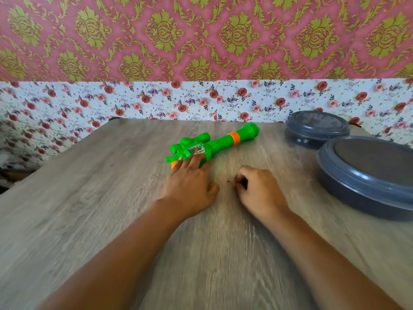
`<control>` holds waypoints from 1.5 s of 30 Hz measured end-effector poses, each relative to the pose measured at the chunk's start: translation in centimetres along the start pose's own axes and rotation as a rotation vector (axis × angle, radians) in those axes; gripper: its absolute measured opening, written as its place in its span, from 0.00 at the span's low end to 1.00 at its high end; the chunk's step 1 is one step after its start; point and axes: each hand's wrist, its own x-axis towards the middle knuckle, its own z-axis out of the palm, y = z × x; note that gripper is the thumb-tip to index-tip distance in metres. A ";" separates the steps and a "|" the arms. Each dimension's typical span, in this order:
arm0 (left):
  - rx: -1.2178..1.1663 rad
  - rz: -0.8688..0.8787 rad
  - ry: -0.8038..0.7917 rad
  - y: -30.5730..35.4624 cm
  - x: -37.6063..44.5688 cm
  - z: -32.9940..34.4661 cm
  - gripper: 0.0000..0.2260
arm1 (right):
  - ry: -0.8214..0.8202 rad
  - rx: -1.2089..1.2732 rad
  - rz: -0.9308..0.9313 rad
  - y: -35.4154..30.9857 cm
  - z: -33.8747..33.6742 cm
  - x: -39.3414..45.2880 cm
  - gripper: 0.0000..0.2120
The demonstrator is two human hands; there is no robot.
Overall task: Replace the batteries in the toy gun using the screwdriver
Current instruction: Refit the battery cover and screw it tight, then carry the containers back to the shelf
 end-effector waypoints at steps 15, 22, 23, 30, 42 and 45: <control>-0.087 -0.039 -0.217 -0.2 0.2 -2.9 0.30 | 0.067 0.270 0.120 -2.6 -1.9 0.0 0.06; -0.123 0.017 -0.450 0.0 0.6 -4.8 0.30 | 0.130 0.316 0.596 -4.9 -7.7 -0.1 0.07; -0.129 0.021 -0.484 0.0 0.8 -5.3 0.31 | 0.124 0.306 0.651 -5.2 -8.7 -0.1 0.08; -0.164 -0.034 -0.528 0.9 1.7 -4.9 0.31 | 0.155 0.272 0.759 -4.3 -12.0 -0.7 0.10; -1.041 -0.562 -0.445 14.1 14.3 -4.0 0.25 | 0.713 0.192 1.151 8.5 -18.2 -3.9 0.22; -1.284 -0.770 -0.541 17.5 18.5 -2.6 0.19 | 0.658 0.276 1.261 11.6 -18.8 -5.0 0.24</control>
